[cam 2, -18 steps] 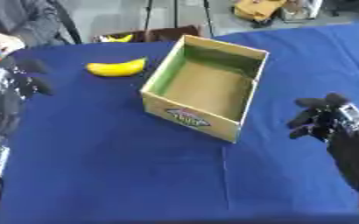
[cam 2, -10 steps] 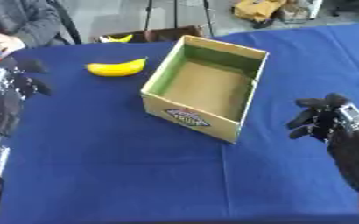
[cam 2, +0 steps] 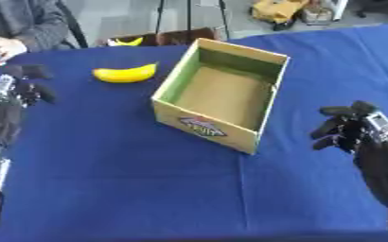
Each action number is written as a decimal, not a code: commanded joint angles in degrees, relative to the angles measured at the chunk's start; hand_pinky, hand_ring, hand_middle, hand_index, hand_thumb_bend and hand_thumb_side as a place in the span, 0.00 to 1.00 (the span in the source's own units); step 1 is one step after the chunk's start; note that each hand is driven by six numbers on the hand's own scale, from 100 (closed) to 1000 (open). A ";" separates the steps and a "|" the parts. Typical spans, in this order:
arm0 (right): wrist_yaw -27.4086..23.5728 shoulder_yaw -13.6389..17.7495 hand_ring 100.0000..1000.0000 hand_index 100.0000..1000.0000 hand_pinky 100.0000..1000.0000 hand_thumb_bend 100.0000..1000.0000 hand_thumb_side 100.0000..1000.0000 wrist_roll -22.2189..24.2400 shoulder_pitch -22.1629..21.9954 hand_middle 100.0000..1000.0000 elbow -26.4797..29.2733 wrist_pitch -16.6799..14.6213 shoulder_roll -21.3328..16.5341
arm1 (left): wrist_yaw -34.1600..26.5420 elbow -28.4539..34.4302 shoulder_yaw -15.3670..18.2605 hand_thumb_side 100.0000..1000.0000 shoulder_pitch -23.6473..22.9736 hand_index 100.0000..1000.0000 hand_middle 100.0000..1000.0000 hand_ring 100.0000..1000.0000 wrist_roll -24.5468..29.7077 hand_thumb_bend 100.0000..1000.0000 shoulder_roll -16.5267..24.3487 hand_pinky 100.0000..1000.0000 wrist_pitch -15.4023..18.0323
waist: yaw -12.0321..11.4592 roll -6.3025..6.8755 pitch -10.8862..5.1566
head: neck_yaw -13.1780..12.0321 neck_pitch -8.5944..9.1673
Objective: Pick up objects on the table and place them in the box.
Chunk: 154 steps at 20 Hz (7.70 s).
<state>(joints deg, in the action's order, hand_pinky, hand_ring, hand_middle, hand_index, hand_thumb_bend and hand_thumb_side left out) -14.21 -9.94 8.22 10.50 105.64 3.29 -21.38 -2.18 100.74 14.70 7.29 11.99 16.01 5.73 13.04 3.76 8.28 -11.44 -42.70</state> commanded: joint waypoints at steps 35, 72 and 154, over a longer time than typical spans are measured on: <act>1.06 -2.63 0.56 0.73 0.50 0.00 1.00 2.58 3.52 0.46 1.41 0.55 -2.49 | 33.99 -44.69 -14.59 0.10 33.90 0.79 0.70 0.69 13.15 0.11 29.25 0.65 12.00 | 9.65 4.63 1.20 | -5.40 1.00; 1.82 -2.63 0.56 0.73 0.50 0.00 1.00 2.68 4.33 0.46 1.35 0.45 -2.14 | 66.51 -59.67 -11.59 0.11 35.86 0.68 0.57 0.57 -5.03 0.00 20.66 0.56 16.57 | 11.90 5.63 2.84 | -5.41 1.85; 0.60 -2.72 0.57 0.73 0.50 0.00 1.00 3.81 3.54 0.46 1.15 0.49 -1.22 | 37.14 -35.91 -23.90 0.81 38.10 0.75 0.65 0.64 24.97 0.21 14.24 0.61 33.16 | 13.65 3.68 0.93 | -5.65 2.36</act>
<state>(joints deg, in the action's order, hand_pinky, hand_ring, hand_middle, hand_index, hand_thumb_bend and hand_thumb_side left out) -13.69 -13.08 12.03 13.58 105.68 4.03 -22.40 35.30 63.28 -10.20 44.44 31.05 27.91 32.35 26.68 8.15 9.89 -17.24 -40.82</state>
